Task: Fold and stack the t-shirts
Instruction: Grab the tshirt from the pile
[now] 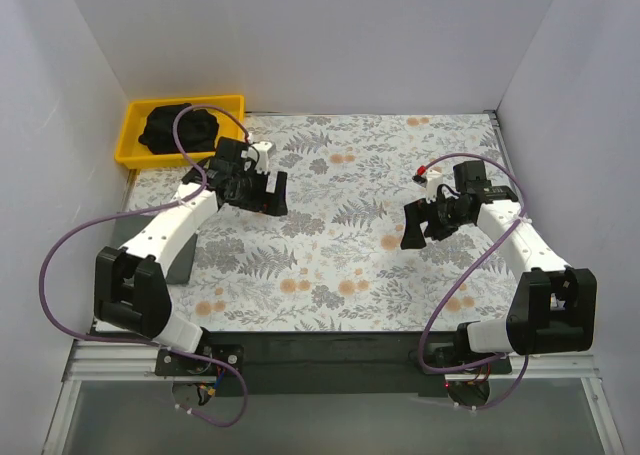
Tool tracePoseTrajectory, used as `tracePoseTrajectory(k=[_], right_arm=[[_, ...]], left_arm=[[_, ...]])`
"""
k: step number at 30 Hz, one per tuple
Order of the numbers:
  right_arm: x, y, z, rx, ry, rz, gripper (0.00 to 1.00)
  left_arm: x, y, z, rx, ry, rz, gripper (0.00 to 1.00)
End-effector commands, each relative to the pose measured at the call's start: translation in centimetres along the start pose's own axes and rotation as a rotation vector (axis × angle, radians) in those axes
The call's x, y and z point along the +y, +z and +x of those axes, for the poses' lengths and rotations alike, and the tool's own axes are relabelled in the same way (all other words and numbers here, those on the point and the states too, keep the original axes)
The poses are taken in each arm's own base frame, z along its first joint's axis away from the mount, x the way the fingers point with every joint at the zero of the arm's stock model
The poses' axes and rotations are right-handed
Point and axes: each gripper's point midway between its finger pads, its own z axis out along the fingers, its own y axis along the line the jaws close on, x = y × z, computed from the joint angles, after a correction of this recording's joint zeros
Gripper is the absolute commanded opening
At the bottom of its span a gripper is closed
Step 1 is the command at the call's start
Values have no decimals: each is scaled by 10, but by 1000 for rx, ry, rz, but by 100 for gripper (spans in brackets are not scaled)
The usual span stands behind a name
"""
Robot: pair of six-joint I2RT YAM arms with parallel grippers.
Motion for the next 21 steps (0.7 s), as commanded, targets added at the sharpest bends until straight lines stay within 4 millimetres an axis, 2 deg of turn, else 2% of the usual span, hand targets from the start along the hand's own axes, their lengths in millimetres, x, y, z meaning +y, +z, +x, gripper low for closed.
tracePoseTrajectory(k=[1,3,4,5,6,7,8,9,10,11,12,13,15,16,17,18,19,21], right_arm=[[2,-4,-11,-39,-23,-11,98],[1,-3,-10,-34,-21,-11,98],[1,-2,-10,-31,-20,-13,98],[0,-2,-9,-27,-20,-10,98],[0,-2,-9,-28,-21,-12,98],[0,-1,-8,-25,-21,-11,98],[0,-2,-8,-26,-23,-11,98],[0,-2,-9,-28,-23,-12,98],[0,-1,-9,-27,-22,-15,98],[0,-1,-10,-28,-21,-18,98],[0,0,-10,-25,-16,-19,98],[0,0,-11,-27,-17,-19,98],[-1,1,-10,-19,-10,-18,98],[-2,2,-7,-13,-5,-20,98],[-2,3,-6,-10,-4,-19,98],[-3,5,-4,-1,2,-22,98],[-4,7,-3,4,4,-24,98],[-6,11,-2,21,13,-26,98]], left_arm=[[-5,-26,-60,-138,55,-18,93],[4,-30,-79,-153,73,-24,93],[5,-35,-105,-193,83,-13,93],[10,-39,-118,-212,81,-5,93],[29,-46,-131,-239,57,-16,93],[44,-39,-145,-246,36,-24,93],[51,-59,-182,-333,56,-39,93],[74,-68,-198,-361,50,-83,93],[95,-55,-207,-356,36,-115,93],[115,-58,-219,-384,27,-179,94],[135,-82,-251,-483,34,-231,96],[154,-68,-255,-477,22,-248,96],[196,-93,-280,-575,-1,-329,98],[217,-80,-278,-561,-14,-349,98],[229,-79,-279,-567,-15,-378,98],[253,-81,-279,-580,-30,-452,98],[270,-69,-272,-561,-40,-471,98],[297,-62,-263,-549,-55,-508,98]])
